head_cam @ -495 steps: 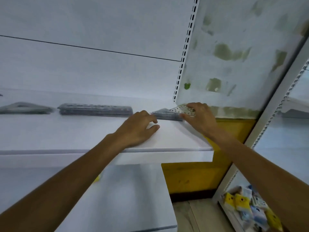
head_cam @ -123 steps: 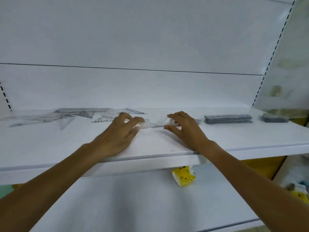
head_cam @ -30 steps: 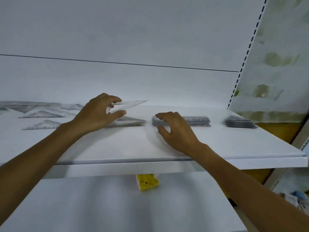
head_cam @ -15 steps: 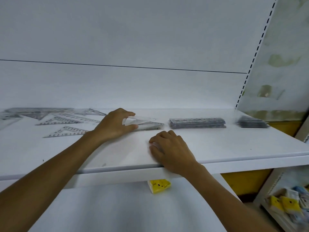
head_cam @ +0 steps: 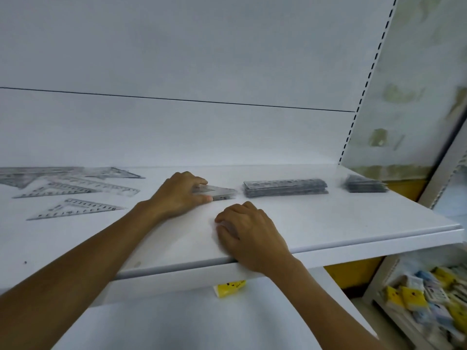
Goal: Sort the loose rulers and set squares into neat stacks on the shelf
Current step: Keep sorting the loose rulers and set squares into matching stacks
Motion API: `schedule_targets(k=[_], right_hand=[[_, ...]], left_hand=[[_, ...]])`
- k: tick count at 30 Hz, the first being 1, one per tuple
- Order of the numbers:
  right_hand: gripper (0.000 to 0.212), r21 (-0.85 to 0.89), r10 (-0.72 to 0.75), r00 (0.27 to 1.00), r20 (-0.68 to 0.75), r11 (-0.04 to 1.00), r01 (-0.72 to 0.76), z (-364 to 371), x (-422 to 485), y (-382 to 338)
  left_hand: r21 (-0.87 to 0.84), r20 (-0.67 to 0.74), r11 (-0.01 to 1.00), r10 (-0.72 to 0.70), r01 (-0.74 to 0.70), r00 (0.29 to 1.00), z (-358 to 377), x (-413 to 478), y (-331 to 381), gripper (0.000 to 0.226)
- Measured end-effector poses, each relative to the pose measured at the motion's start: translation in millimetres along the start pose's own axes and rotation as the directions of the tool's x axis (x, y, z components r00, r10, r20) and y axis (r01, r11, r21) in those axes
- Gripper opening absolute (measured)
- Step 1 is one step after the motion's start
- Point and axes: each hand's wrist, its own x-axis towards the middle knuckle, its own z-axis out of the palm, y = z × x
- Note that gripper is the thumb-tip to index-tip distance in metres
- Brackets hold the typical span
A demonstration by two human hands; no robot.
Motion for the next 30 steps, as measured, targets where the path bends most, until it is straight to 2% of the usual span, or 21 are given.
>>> schedule_targets(k=[4,15,18,22,27,29,30], right_hand=[[0.028,0.012,0.003,1.0,-0.025,1.0,-0.003,2.2,-0.4,0.8],[0.026,0.037,-0.016,0.998,-0.053,0.999,0.018,6.9,3.1,4.9],[0.025,0.043,-0.029,0.998,-0.057,0.999,0.032,5.2,2.8,5.6],[0.024,0.035,-0.05,0.998,-0.039,0.998,0.051,4.2,5.9,6.9],[0.023,0.039,-0.085,0.991,0.103,0.996,0.082,-5.4,37.0,8.9],[0.021,0.153,-0.091,0.993,0.077,0.985,0.078,-7.4,51.5,10.8],[0.02,0.233,-0.068,0.998,0.009,0.97,0.064,-7.4,59.0,10.7]], left_hand=[[-0.024,-0.028,1.0,0.0,-0.001,1.0,-0.1,-1.1,-0.5,0.05],[-0.068,0.028,0.998,-0.01,0.012,1.0,2.7,6.1,-7.8,0.049],[-0.127,-0.056,0.992,-0.008,0.001,0.998,-2.8,5.4,-4.9,0.053],[-0.208,-0.246,0.978,-0.051,-0.001,0.968,-8.0,0.5,0.4,0.034],[-0.072,-0.303,0.997,-0.06,0.04,0.951,-36.6,-18.4,-10.5,0.024],[-0.047,-0.312,0.993,-0.115,0.105,0.943,-53.5,-33.2,-22.7,0.023],[-0.027,-0.315,0.99,-0.143,0.142,0.938,-62.0,-44.3,-30.7,0.024]])
